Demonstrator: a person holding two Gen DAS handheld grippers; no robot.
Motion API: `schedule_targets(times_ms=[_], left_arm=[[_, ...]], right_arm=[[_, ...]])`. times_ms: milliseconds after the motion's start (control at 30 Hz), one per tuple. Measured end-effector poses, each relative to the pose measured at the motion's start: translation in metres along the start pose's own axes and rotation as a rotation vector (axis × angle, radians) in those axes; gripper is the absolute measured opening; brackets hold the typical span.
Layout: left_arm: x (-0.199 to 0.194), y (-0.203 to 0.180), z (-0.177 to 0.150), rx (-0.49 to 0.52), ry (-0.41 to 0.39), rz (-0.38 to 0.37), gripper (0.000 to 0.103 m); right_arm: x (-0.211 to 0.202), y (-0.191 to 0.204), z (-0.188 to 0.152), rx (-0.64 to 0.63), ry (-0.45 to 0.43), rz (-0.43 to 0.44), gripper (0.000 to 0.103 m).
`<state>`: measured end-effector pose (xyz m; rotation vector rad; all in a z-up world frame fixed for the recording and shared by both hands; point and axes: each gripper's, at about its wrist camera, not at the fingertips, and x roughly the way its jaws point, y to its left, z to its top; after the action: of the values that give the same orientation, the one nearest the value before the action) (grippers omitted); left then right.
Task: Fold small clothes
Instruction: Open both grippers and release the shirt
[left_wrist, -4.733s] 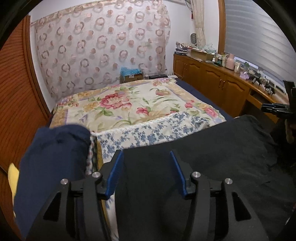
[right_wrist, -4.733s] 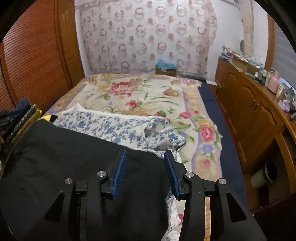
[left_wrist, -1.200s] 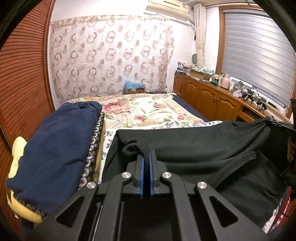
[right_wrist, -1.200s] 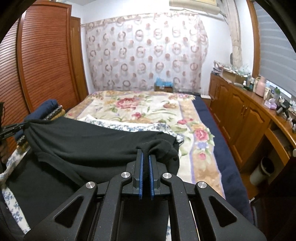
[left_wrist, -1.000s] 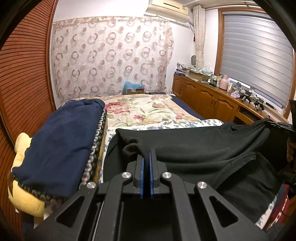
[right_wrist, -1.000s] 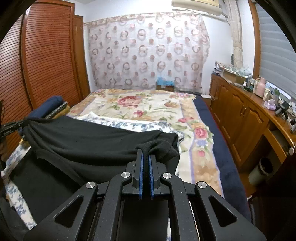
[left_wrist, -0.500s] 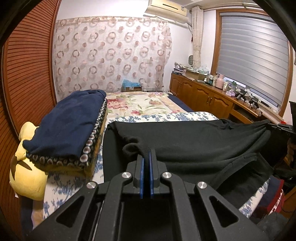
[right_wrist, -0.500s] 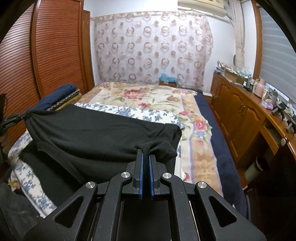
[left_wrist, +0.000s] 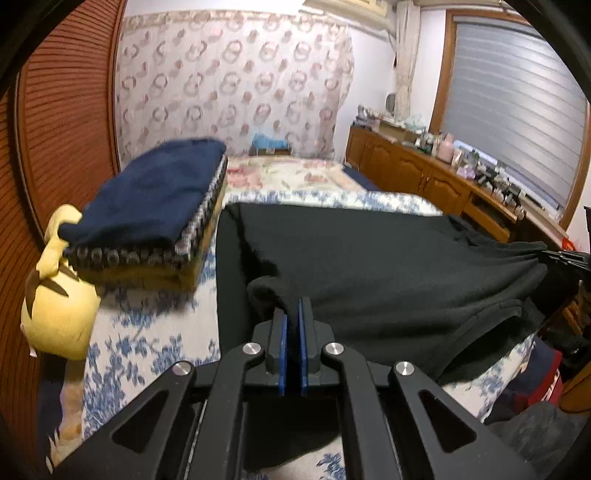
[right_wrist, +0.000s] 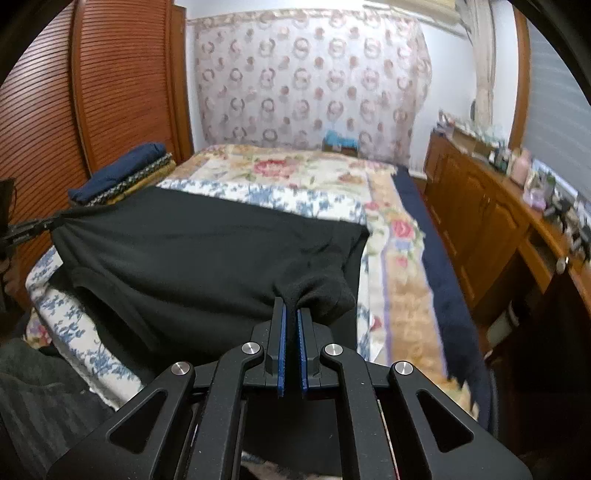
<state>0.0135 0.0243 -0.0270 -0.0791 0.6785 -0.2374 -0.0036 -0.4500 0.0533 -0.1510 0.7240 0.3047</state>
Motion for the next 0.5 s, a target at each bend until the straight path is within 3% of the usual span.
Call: schedule_targets(times_ms=[200, 267, 367, 500], left_arm=[[0.006, 0.007, -0.02, 0.006, 0.061, 0.011, 0.023], [0.007, 0.013, -0.026, 0.0, 0.073, 0.033, 0.036], [0.005, 0.02, -0.035, -0.018, 0.087, 0.041, 0.041], [0.007, 0.025, -0.036, -0.033, 0.096, 0.055, 0.043]], right_arm=[[0.022, -0.001, -0.021, 0.038, 0.083, -0.002, 0.013], [0.023, -0.003, -0.019, 0.028, 0.075, -0.02, 0.027], [0.022, -0.009, -0.009, 0.009, 0.051, -0.061, 0.041], [0.028, -0.01, 0.003, -0.008, 0.034, -0.101, 0.047]])
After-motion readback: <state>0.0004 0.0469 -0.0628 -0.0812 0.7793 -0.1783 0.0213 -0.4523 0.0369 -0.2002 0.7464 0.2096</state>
